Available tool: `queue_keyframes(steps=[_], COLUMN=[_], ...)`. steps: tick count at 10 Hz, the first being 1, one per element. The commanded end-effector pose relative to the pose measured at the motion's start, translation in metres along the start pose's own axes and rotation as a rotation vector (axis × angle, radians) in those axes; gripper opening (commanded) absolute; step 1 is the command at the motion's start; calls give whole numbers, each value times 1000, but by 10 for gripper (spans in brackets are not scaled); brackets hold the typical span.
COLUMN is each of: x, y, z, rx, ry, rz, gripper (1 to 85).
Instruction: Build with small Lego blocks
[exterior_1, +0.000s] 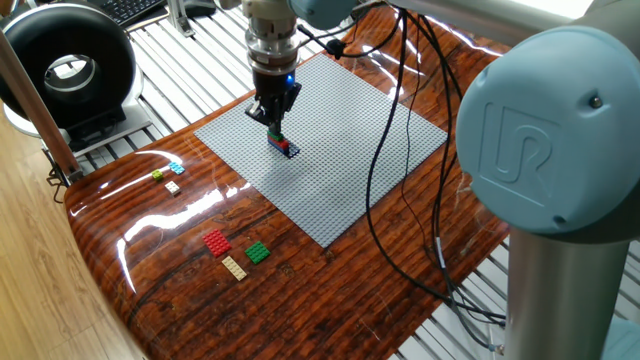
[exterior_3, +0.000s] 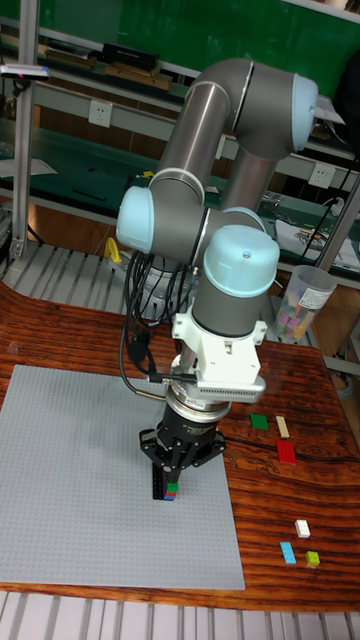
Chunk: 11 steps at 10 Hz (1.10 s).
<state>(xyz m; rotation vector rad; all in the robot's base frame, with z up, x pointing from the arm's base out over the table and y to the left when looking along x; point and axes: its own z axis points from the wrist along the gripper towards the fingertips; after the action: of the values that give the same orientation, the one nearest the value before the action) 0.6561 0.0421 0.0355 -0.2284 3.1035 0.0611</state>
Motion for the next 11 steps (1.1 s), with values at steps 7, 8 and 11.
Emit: queue_keyframes(steps=[7, 8, 11], x=[-5, -6, -8], y=[9, 8, 4], z=[-3, -2, 4], rx=[-27, -24, -18], ry=[-4, -3, -7], rz=[11, 9, 3], gripper=[13, 13, 13])
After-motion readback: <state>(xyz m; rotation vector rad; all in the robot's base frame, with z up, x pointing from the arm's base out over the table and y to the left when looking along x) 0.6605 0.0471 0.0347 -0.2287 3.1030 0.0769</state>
